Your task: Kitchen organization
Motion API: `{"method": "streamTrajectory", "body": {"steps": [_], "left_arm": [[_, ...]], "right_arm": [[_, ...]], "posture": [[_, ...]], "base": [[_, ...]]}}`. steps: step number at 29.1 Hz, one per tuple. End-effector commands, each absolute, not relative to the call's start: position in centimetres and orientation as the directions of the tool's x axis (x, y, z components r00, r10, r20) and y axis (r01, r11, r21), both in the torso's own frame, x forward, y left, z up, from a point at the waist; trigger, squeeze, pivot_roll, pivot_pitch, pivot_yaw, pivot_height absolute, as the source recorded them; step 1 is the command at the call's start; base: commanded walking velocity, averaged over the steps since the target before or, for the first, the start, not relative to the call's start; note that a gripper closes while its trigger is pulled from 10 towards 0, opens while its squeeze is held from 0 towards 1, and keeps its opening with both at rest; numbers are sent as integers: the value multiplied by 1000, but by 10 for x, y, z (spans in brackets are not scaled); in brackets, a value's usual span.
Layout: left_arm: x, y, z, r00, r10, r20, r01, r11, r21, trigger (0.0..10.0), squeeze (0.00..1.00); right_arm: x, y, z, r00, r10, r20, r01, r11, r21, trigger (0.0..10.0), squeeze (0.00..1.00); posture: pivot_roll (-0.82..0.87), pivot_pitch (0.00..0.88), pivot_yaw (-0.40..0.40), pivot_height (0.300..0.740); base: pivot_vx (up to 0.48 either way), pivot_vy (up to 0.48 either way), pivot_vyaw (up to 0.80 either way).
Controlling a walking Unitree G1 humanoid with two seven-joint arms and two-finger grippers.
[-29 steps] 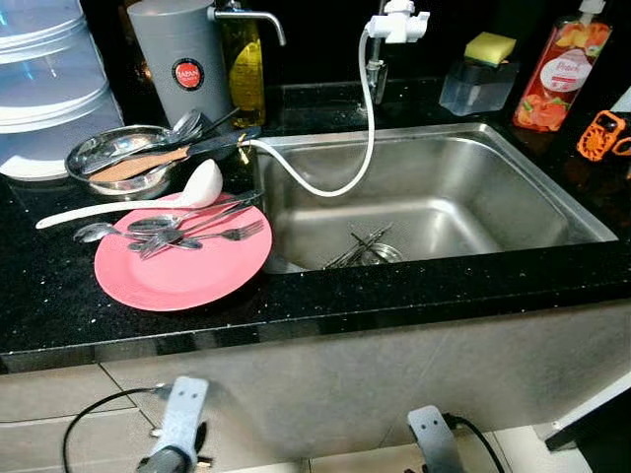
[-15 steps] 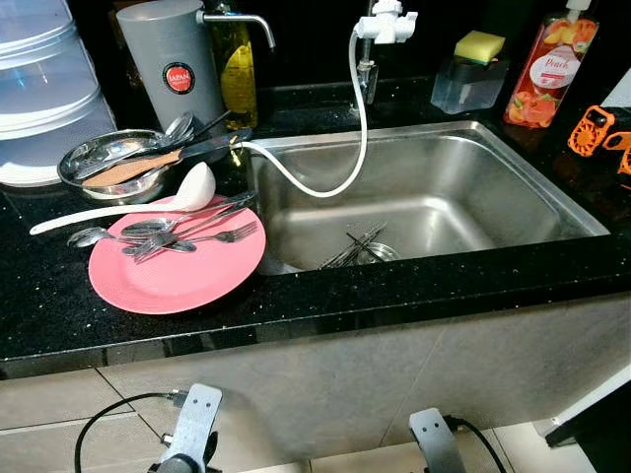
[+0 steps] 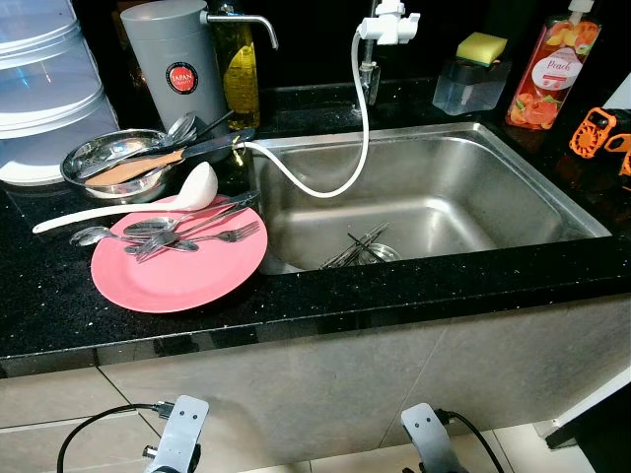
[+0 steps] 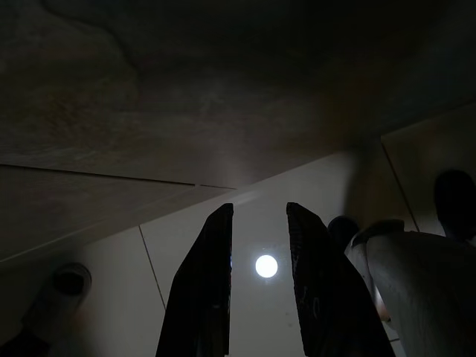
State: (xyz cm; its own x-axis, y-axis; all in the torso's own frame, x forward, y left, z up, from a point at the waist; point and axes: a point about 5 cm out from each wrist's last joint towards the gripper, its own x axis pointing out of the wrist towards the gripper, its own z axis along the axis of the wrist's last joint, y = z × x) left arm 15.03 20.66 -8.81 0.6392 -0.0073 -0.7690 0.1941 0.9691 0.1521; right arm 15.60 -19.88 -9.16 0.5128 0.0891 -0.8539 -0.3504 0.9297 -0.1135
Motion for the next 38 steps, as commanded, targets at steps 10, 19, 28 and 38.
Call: {"method": "streamTrajectory", "body": {"steps": [10,19,28,38], "left_arm": [[139,213,-94,584,38,-811,207,959,194,10000,0],[133,217,-95,565,58,-823,221,951,218,10000,0],[130,219,-96,549,73,-832,226,946,232,10000,0],[127,218,-98,533,76,-843,231,945,231,10000,0]], "right_arm": [[151,-197,-94,501,90,-861,-353,929,-108,10000,0],[148,-196,-95,491,90,-867,-365,924,-111,10000,0],[147,-196,-96,487,87,-869,-369,923,-114,10000,0],[147,-197,-96,487,85,-869,-369,922,-116,10000,0]], "posture": [[149,0,-2,740],[150,0,-1,740],[146,0,0,740],[146,0,0,740]], "base": [[0,0,0],[0,0,0],[0,0,0],[0,0,0]]}}
